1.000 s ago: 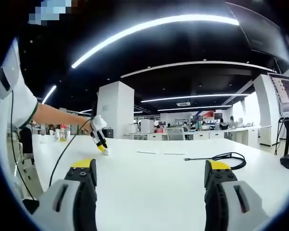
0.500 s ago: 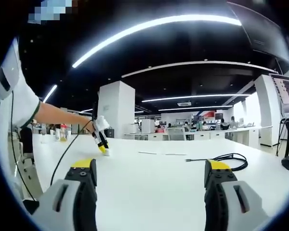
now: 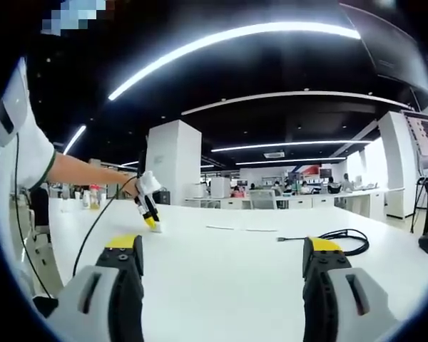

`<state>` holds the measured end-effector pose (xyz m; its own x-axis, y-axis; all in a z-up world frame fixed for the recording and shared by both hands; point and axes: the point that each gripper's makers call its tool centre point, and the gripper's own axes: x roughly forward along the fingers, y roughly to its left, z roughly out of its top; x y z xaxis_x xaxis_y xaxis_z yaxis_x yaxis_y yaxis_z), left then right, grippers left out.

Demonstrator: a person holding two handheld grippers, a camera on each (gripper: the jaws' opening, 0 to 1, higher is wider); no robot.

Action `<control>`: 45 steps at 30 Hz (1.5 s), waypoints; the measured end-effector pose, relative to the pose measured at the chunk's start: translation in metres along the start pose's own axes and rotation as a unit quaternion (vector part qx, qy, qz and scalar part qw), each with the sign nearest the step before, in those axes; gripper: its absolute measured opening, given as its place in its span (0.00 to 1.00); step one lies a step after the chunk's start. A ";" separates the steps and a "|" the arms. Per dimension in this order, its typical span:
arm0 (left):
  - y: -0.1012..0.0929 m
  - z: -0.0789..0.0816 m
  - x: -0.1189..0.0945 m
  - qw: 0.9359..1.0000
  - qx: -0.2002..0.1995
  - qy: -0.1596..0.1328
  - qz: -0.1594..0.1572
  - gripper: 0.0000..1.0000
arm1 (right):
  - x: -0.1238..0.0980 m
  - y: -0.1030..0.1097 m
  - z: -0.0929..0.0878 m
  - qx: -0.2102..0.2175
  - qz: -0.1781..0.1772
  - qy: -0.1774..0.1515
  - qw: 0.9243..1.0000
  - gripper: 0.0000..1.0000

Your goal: Plug the desk Type‑C cable into the charger adapter.

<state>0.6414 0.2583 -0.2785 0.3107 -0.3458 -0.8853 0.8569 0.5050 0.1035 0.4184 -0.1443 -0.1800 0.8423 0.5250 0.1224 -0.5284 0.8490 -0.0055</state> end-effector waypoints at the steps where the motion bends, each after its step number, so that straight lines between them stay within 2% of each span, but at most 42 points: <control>1: -0.006 0.000 -0.001 1.000 0.001 0.001 0.001 0.24 | 0.000 0.000 0.000 0.000 0.001 0.000 1.000 0.94; 2: -0.014 0.000 -0.001 1.000 -0.002 0.001 0.001 0.24 | 0.000 0.001 0.001 -0.001 0.001 0.000 1.000 0.94; 6: -0.015 -0.001 -0.004 1.000 -0.011 -0.002 0.002 0.24 | 0.001 0.002 0.002 -0.002 0.004 -0.001 1.000 0.94; 11: -0.031 -0.003 -0.007 1.000 -0.012 -0.012 0.003 0.24 | 0.001 0.004 0.003 -0.002 0.009 -0.003 1.000 0.94; 16: -0.047 -0.003 -0.009 1.000 0.001 -0.009 0.004 0.24 | 0.001 0.007 0.005 -0.003 0.012 -0.004 1.000 0.94; 18: -0.057 -0.002 -0.011 1.000 0.003 -0.005 0.001 0.24 | 0.002 0.007 0.005 -0.004 0.012 -0.006 1.000 0.94; 22: -0.095 0.002 -0.013 1.000 0.011 -0.004 -0.002 0.24 | 0.002 0.006 0.005 -0.003 0.014 -0.006 1.000 0.94; 26: -0.110 0.001 -0.016 1.000 0.007 -0.005 -0.004 0.24 | 0.001 0.007 0.003 -0.004 0.016 -0.005 1.000 0.94; 28: -0.125 0.003 -0.016 1.000 0.011 -0.006 0.001 0.24 | 0.001 0.008 0.003 -0.004 0.015 -0.005 1.000 0.94; 32: -0.128 0.003 -0.017 1.000 0.012 -0.011 -0.003 0.24 | 0.002 0.010 0.001 -0.002 0.016 -0.003 1.000 0.94; 39: -0.167 0.006 -0.019 1.000 0.027 -0.006 -0.009 0.24 | 0.002 0.013 0.001 -0.002 0.020 -0.004 1.000 0.94; 42: -0.173 0.007 -0.019 0.999 0.030 -0.010 -0.012 0.24 | 0.002 0.012 -0.002 -0.001 0.022 -0.002 1.000 0.94; 45: -0.167 0.005 -0.019 0.999 0.033 -0.014 -0.016 0.24 | 0.002 0.012 -0.004 0.000 0.023 0.001 1.000 0.94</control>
<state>0.4942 0.1767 -0.2767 0.2939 -0.3835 -0.8756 0.8911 0.4413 0.1058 0.4138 -0.1327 -0.1843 0.8173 0.5636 0.1202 -0.5665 0.8240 -0.0119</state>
